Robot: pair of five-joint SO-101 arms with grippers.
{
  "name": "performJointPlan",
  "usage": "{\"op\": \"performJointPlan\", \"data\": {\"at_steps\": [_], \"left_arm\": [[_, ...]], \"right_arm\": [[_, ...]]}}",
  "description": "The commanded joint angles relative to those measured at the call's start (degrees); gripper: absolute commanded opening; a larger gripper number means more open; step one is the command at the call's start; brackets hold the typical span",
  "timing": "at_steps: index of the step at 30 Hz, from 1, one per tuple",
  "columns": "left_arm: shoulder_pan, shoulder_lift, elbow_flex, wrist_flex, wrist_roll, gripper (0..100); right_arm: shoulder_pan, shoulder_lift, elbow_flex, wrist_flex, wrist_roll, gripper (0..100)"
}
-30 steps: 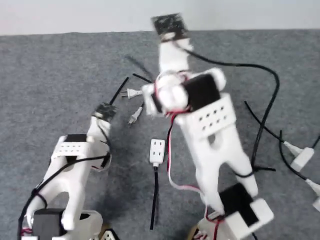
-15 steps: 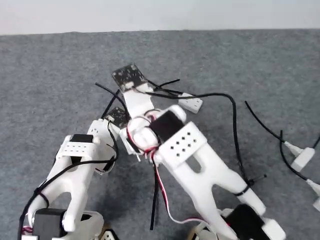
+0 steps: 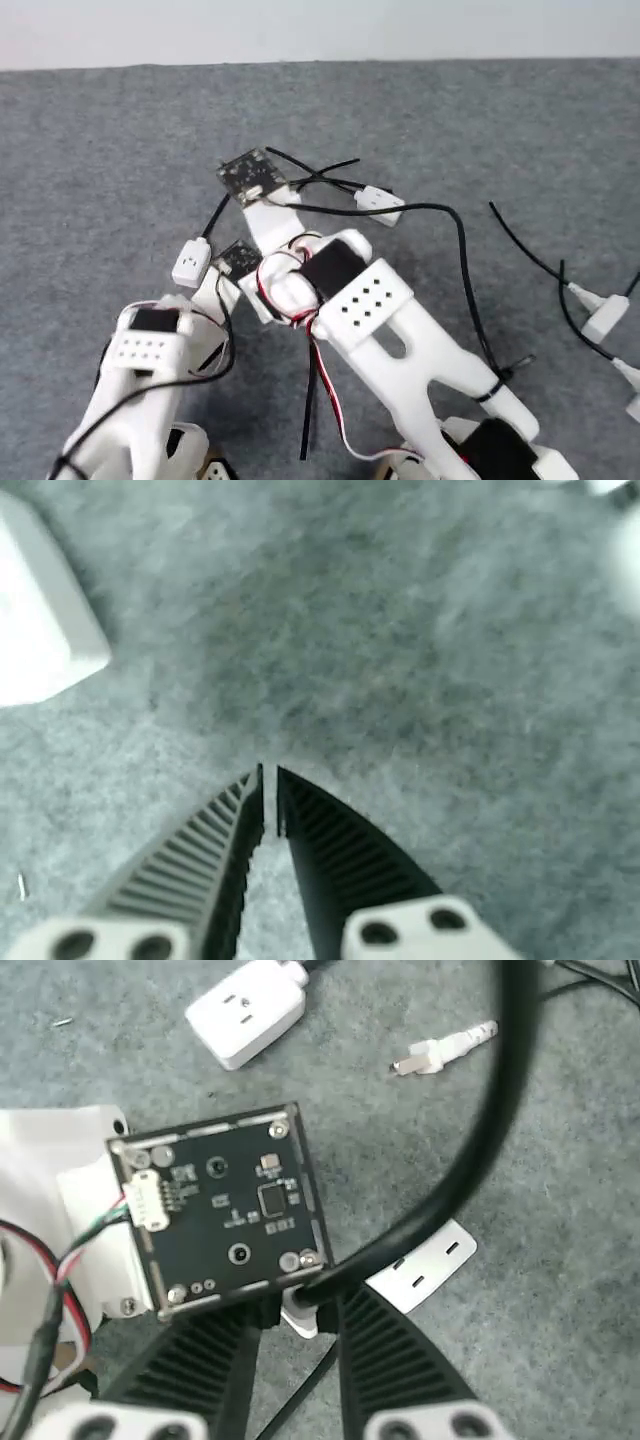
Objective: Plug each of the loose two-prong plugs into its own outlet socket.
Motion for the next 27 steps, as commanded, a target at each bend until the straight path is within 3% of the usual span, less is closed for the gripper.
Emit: {"op": "performJointPlan", "data": {"at_steps": [1, 11, 19, 27], "left_arm": [[1.93, -6.77, 1.71, -0.88, -1.23, 1], [-0.7, -6.59, 1.89, -3.69, 3.08, 1], [-0.7, -6.86, 2.07, -3.43, 2.99, 1], [-0.7, -6.95, 2.15, -3.43, 2.99, 1]], "right_arm": [[0.04, -2.33, -0.44, -0.92, 0.7, 0.8], [4.09, -1.8, 4.48, -3.21, 4.57, 0.8], [13.93, -1.8, 18.99, -23.16, 16.79, 0.8], [14.37, -1.8, 23.65, -31.25, 21.19, 0.8]]}}
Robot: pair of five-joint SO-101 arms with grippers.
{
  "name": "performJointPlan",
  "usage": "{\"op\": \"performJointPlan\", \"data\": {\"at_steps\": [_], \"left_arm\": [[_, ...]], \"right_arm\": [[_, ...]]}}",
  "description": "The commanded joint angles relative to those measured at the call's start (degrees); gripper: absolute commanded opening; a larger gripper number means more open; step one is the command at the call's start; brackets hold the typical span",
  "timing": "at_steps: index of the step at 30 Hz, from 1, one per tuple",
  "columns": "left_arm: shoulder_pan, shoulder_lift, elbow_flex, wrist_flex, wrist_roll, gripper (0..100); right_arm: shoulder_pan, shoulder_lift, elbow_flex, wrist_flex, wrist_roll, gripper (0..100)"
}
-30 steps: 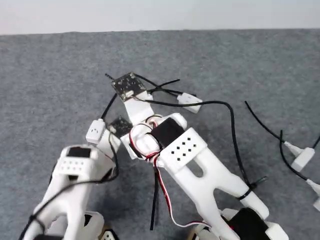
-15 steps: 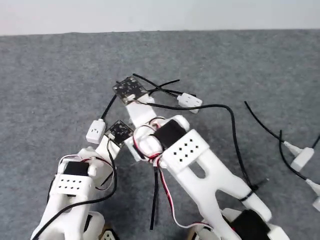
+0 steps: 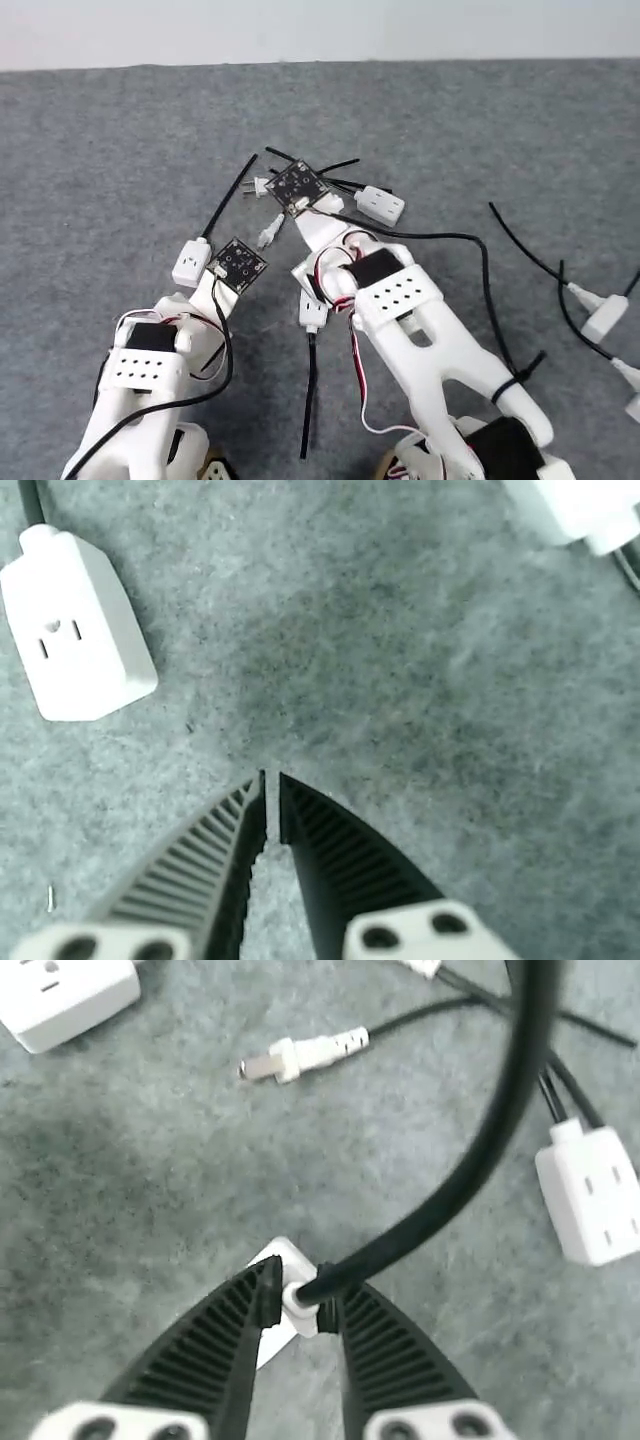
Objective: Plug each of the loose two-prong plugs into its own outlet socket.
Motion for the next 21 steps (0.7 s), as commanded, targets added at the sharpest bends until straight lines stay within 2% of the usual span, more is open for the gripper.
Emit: {"op": "performJointPlan", "data": {"at_steps": [1, 21], "left_arm": [[-0.26, -1.05, -0.57, -1.23, 0.53, 1], [-0.26, -1.05, -0.57, -1.23, 0.44, 1]], "right_arm": [[0.75, -0.75, -0.35, -2.86, 1.23, 0.8], [-1.63, -0.75, 2.2, -2.77, 0.79, 0.8]]}}
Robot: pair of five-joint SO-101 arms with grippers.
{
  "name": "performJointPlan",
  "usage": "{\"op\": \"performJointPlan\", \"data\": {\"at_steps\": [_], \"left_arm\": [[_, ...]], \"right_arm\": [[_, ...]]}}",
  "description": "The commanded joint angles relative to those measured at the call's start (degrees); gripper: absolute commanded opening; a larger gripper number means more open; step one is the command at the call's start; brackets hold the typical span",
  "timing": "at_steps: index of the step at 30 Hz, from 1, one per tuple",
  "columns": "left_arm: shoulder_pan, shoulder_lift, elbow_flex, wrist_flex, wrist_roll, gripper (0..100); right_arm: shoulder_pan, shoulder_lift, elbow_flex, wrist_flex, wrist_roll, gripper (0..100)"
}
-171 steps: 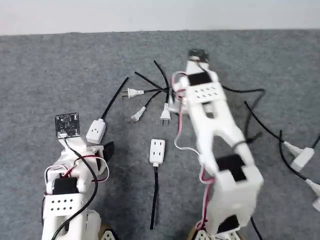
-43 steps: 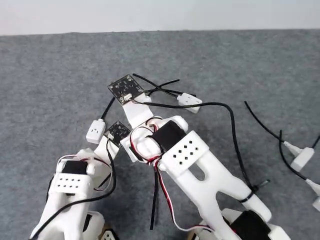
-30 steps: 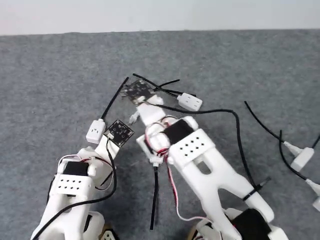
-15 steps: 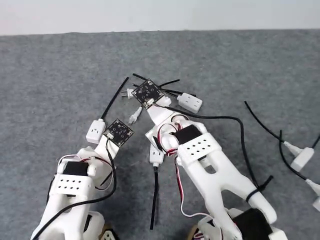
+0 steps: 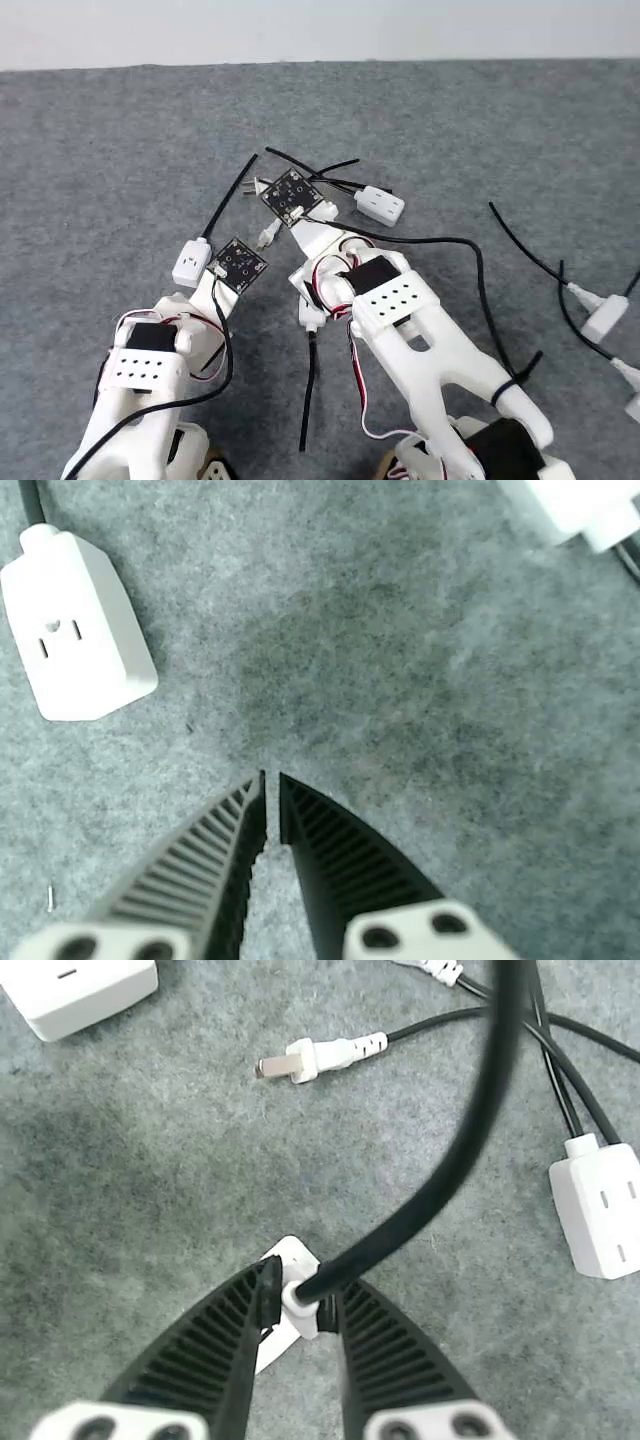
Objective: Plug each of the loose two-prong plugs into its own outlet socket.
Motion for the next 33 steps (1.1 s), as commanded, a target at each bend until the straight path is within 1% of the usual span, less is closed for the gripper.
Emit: {"op": "performJointPlan", "data": {"at_steps": [1, 17, 21, 33], "left_arm": [[-0.26, -1.05, -0.57, -1.23, 0.44, 1], [-0.26, -1.05, -0.57, -1.23, 0.44, 1], [-0.26, -1.05, -0.57, -1.23, 0.44, 1], [-0.26, -1.05, -0.57, -1.23, 0.44, 1]], "right_arm": [[-0.66, -0.75, -0.35, -0.66, 0.26, 0.8], [-0.66, -1.45, -0.53, -2.42, 0.09, 0.8], [-0.66, -1.54, -0.88, -2.51, -1.32, 0.8], [-1.01, -6.02, -1.05, -1.98, -1.49, 0.8]]}}
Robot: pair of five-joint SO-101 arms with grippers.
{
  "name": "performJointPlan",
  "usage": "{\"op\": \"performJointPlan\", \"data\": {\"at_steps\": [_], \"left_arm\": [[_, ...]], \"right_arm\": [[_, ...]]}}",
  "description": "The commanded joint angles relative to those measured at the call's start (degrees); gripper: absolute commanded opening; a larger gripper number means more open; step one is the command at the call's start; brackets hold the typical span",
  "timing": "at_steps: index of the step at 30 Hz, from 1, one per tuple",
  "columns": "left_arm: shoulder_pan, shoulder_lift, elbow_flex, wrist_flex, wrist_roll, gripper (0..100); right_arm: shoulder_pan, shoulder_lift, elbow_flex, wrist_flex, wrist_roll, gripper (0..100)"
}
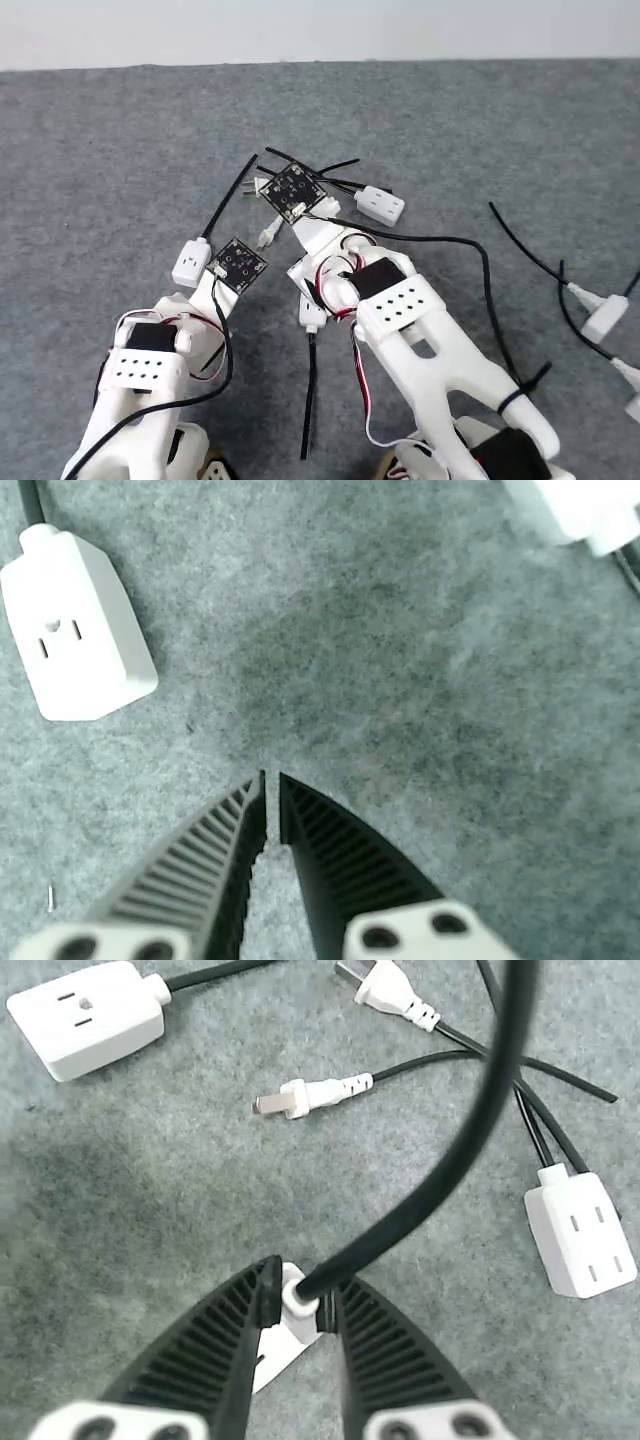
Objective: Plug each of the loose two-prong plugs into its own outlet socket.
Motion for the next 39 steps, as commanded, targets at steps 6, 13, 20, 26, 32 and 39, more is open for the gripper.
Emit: {"op": "performJointPlan", "data": {"at_steps": [6, 13, 20, 26, 32, 39], "left_arm": [[-0.26, -1.05, -0.57, -1.23, 0.44, 1], [-0.26, -1.05, -0.57, -1.14, 0.44, 1], [-0.26, -1.05, -0.48, -1.14, 0.44, 1], [-0.26, -1.05, -0.48, -1.14, 0.44, 1], [-0.26, -1.05, -0.48, -1.14, 0.44, 1], [-0.26, -1.05, -0.48, -1.14, 0.44, 1]], "right_arm": [[-0.92, -2.59, 1.49, -1.19, -1.41, 0.8], [-0.57, -2.59, 3.69, -4.0, -0.97, 0.8], [-0.66, -2.59, 4.31, -5.23, -0.97, 0.8], [-0.57, -2.51, 4.48, -6.9, -0.97, 0.8], [-0.48, -2.42, 5.36, -6.99, -0.97, 0.8], [-0.48, -2.51, 5.45, -6.73, -0.97, 0.8]]}}
